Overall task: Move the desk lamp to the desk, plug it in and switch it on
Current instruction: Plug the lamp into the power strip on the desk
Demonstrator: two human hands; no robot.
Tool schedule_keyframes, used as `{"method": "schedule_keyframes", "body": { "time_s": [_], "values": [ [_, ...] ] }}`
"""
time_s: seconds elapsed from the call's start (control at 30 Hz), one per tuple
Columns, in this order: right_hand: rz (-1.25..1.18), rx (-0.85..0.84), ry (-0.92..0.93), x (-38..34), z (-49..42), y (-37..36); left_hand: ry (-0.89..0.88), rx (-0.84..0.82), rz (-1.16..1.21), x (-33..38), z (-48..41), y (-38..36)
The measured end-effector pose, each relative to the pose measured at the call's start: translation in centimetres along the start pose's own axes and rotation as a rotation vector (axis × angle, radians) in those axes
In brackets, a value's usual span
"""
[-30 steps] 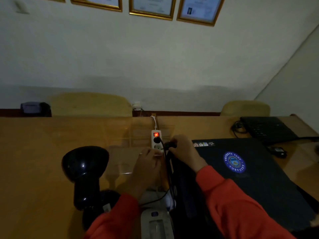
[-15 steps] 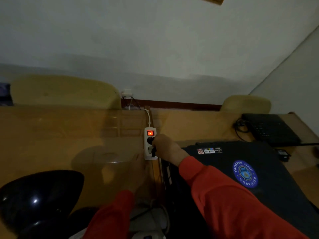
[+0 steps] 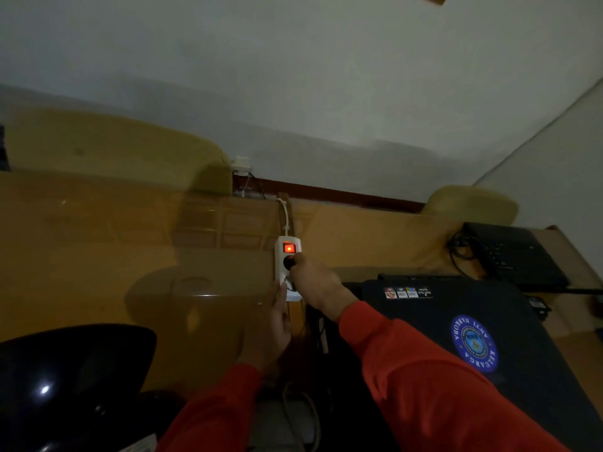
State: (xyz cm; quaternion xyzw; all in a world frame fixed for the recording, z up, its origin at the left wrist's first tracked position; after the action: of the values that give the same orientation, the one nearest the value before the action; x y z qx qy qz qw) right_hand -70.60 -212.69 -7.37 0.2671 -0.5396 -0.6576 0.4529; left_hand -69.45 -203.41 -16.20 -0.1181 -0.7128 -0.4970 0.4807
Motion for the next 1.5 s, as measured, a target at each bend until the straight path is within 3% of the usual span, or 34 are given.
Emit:
{"method": "schedule_keyframes", "body": {
  "time_s": [0.43,1.27,1.5],
  "values": [
    [0.104,0.01,0.054,-0.6,-0.8,-0.1,0.032,0.036,0.105,-1.6,-0.1,-0.9],
    [0.155,0.034,0.05,0.6,-0.5,-0.1,0.014,0.022,0.093,-1.4,0.1,-0.4],
    [0.188,0.05,0.167,-0.1,-0.8,-0.1,0.023,0.0,0.067,-1.0,0.2,0.0]
  ]
}}
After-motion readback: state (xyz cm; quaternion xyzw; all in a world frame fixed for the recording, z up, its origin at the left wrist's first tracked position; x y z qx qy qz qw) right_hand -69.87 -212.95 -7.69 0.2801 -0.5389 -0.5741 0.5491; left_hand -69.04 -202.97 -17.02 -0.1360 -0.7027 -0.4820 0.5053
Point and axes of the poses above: each hand's wrist, its own z-axis away from the middle knuckle, its own y-axis out of the back of the hand, x = y × z, the point moved 6 cm from there along -z, towards the middle knuckle, and after that the axes turned 5 degrees about x, right-handed, at the moved point
